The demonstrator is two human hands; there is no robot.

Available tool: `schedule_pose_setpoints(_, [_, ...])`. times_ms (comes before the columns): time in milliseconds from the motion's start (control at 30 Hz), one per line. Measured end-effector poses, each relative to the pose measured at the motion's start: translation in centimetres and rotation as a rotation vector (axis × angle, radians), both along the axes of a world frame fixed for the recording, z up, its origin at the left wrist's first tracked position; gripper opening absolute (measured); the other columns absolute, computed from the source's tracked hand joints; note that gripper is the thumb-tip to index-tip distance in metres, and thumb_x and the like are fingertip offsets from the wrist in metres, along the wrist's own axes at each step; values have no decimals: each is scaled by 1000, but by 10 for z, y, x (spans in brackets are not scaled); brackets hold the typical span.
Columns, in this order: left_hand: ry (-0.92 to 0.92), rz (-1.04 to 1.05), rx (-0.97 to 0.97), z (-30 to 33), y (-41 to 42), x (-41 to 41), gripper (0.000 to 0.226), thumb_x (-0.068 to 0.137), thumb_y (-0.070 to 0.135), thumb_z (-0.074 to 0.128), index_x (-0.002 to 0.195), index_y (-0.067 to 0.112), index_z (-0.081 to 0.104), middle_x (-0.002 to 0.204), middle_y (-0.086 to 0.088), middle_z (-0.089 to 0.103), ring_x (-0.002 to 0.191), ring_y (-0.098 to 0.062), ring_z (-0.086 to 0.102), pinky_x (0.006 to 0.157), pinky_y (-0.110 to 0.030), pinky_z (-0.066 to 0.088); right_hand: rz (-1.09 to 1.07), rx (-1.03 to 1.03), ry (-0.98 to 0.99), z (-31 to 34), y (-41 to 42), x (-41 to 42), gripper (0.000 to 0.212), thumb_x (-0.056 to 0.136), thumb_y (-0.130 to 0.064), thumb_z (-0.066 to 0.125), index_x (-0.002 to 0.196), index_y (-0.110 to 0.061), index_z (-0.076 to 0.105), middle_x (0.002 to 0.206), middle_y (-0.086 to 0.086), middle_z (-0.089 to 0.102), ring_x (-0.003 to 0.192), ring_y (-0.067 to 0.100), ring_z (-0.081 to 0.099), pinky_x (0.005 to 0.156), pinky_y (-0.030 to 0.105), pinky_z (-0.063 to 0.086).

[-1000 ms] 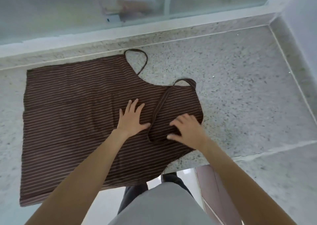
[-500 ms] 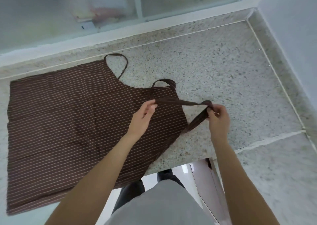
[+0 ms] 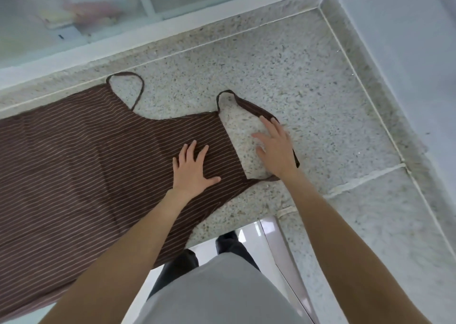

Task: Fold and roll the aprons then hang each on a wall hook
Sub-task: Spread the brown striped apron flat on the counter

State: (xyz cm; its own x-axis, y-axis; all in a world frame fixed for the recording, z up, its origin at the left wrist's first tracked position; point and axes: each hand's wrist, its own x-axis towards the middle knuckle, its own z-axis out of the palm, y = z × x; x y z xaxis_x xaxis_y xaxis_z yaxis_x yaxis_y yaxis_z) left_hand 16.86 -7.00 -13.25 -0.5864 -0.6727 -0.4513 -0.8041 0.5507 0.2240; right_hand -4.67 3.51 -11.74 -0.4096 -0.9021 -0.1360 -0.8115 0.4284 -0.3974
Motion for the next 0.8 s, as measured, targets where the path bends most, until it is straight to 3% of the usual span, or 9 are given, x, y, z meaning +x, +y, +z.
schedule_pose_setpoints(67, [-2,-5,-15,0,-1,0,98,72,69,59,148,32,9,157,-3,-1,143,-27,-3,115,-53,10,34,118,9,-9,-10,-13,42,94,-22,48,136,-21,45,157,-4,15,145,19,4,115,44,10])
schedule_pose_setpoints(167, [-8,-16,-32,0,-2,0,98,71,70,59,148,33,11,157,-3,0,143,-28,-2,115,-52,12,-23,215,11,-18,-7,-37,50,95,-27,45,143,-22,33,158,-1,12,145,19,3,118,41,8])
schedule_pose_setpoints(300, [17,-8,-10,-3,-3,1,97,72,68,60,148,33,12,157,-2,-1,143,-26,-5,116,-52,7,-227,246,66,-11,15,-61,46,94,-30,46,139,-22,39,155,9,20,144,29,6,117,48,3])
schedule_pose_setpoints(367, [86,5,26,-5,-1,5,91,75,63,60,148,32,16,157,0,0,144,-23,-6,114,-51,1,-225,225,95,-6,23,-62,40,94,-29,47,133,-21,46,153,10,26,143,33,6,114,51,-2])
schedule_pose_setpoints(433, [248,24,50,-6,1,12,72,84,51,60,145,28,29,156,1,12,144,-21,2,116,-53,3,-153,81,121,-2,27,-50,34,92,-23,52,125,-16,54,144,11,40,140,35,18,113,52,7])
schedule_pose_setpoints(500, [376,45,43,-5,4,29,53,90,38,57,138,23,42,151,-1,28,142,-21,18,114,-53,16,-42,-98,121,4,28,-22,27,87,-17,56,113,-13,61,129,11,55,130,36,37,107,54,25])
schedule_pose_setpoints(600, [428,95,-37,-3,13,71,38,92,33,55,128,23,51,137,1,46,130,-19,37,109,-47,31,160,-204,-37,10,25,45,28,88,-23,46,107,-14,64,115,5,62,113,30,51,95,48,43])
schedule_pose_setpoints(700, [436,219,-142,3,30,130,29,92,26,57,121,22,56,125,1,55,119,-20,46,103,-42,37,403,-209,-196,9,21,123,31,88,-22,41,103,-12,66,102,3,66,96,24,57,83,39,50])
schedule_pose_setpoints(800, [382,413,-235,4,51,195,26,91,21,57,116,17,58,119,-3,59,112,-23,50,99,-40,37,606,-186,-250,1,21,194,27,91,-17,44,105,-12,67,100,4,67,94,21,58,85,35,49])
